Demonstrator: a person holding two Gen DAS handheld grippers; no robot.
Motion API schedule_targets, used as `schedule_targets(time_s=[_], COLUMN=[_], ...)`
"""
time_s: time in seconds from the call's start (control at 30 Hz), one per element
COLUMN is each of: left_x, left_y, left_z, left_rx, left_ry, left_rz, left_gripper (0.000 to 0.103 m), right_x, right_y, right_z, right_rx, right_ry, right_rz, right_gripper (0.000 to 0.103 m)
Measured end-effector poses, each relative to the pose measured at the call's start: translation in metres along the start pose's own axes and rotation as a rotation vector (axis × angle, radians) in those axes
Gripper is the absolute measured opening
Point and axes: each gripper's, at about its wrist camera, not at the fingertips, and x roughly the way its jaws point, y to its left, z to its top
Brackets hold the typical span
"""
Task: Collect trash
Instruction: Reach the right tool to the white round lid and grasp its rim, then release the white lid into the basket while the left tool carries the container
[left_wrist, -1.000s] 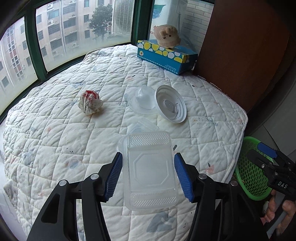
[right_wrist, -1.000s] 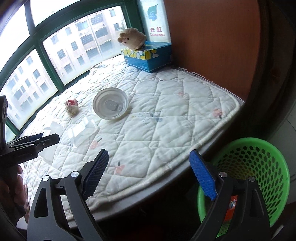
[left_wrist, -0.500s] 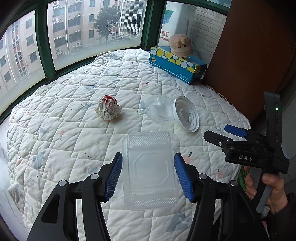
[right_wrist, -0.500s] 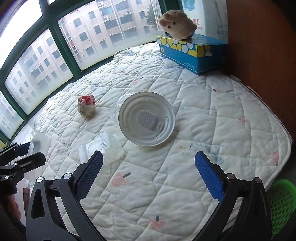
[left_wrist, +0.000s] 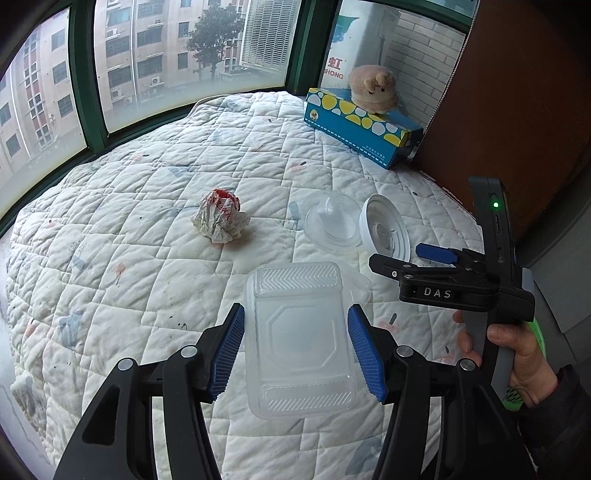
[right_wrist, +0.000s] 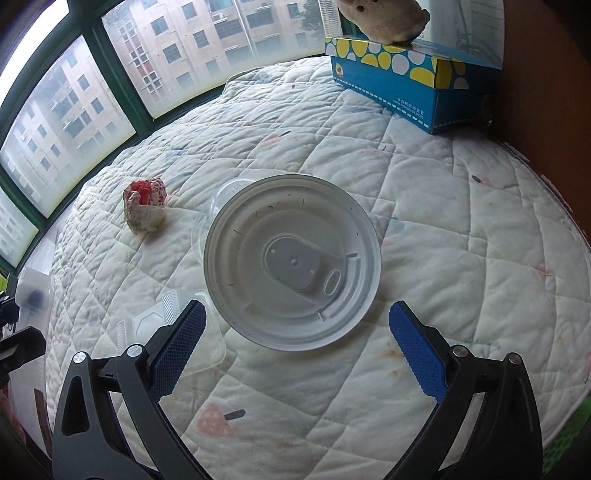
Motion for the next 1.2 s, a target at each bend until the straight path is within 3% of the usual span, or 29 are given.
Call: schedule_targets(time_s=[0.47, 0.6, 0.93, 1.2], left_x=[0.013, 0.015, 0.009, -0.003], left_y=[0.001, 0.005, -0.003, -0.029], left_z=[0.004, 0.003, 0.0, -0.008], left_rx=[0.005, -0.006, 0.007, 0.034], left_ry=[0.023, 0.028, 0.014, -0.002], left_rz=[-0.007, -0.002, -0.015, -0.046], left_gripper=[0.056, 0.056, 0.056, 0.056], right_x=[0.011, 0.008, -0.027, -0.07], right_y=[-0.005, 0.0, 0.013, 0.005], right_z=[0.011, 0.01, -0.006, -0.04], right_rx=[0.009, -0.002, -0.044, -0.012], right_ry=[-0.005, -0.016, -0.078, -0.101], right_rz=[0.029, 0.02, -0.077, -0.168], right_gripper=[0.098, 0.092, 0.091, 0.091])
